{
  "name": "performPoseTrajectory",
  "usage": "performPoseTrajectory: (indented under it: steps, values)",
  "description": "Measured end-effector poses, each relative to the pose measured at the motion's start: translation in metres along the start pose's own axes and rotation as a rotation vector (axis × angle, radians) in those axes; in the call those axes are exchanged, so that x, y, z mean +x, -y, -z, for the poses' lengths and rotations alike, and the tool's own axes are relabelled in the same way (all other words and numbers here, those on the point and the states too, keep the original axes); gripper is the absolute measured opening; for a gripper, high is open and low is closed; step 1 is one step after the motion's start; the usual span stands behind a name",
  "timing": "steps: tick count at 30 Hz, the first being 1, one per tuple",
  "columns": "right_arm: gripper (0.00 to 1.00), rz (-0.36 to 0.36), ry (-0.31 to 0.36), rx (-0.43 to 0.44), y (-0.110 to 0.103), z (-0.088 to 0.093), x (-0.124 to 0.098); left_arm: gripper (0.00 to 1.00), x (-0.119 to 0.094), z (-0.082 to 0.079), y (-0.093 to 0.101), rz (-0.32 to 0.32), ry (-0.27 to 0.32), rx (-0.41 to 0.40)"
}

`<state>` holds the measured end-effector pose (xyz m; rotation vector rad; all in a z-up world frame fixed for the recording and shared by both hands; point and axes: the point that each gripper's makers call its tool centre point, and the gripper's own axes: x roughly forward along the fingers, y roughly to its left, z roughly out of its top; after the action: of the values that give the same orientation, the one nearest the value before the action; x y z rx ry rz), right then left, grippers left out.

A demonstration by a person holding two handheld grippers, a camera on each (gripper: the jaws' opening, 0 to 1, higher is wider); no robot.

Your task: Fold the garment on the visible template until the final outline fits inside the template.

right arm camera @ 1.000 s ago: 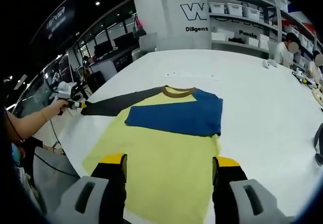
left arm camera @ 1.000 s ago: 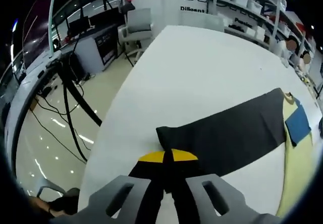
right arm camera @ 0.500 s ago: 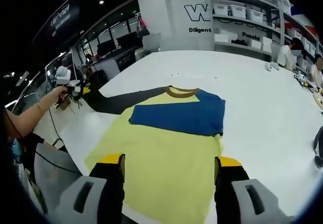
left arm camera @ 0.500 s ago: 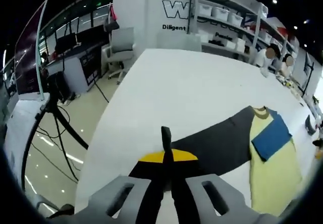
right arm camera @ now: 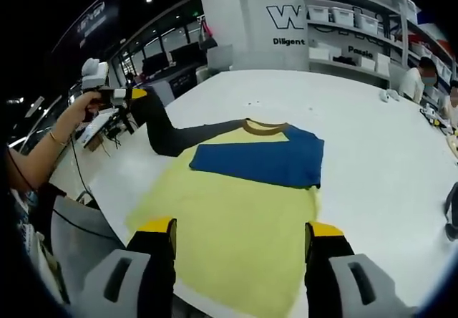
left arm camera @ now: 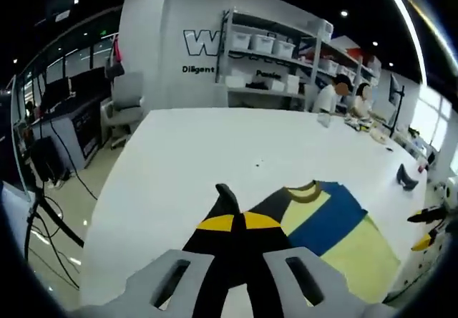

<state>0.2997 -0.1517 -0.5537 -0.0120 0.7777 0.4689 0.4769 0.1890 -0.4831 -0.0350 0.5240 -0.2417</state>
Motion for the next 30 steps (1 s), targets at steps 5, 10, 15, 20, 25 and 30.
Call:
performPoseTrajectory:
  steps: [5,10,15,20,25,30]
  values:
    - [0.71,-0.004,-0.01,0.0,-0.001,0.007,-0.003,0.08,0.0,-0.014,0.038,0.067,0.017,0.027]
    - [0.71,-0.004,-0.007,0.0,-0.001,0.008,-0.006,0.08,0.003,-0.028,0.075,0.126,0.039,0.052]
    - [0.72,0.001,-0.007,-0.006,0.0,0.008,-0.008,0.08,0.008,-0.043,0.118,0.186,0.069,0.081]
    - [0.72,0.007,-0.017,-0.01,0.002,0.013,-0.012,0.08,0.011,-0.046,0.158,0.244,0.074,0.124]
    - [0.71,0.015,-0.026,-0.003,0.005,0.018,-0.014,0.08,0.014,-0.039,0.188,0.248,0.086,0.149]
    - [0.71,0.021,-0.03,0.004,0.008,0.02,-0.014,0.08,0.02,-0.022,0.225,0.313,0.06,0.137]
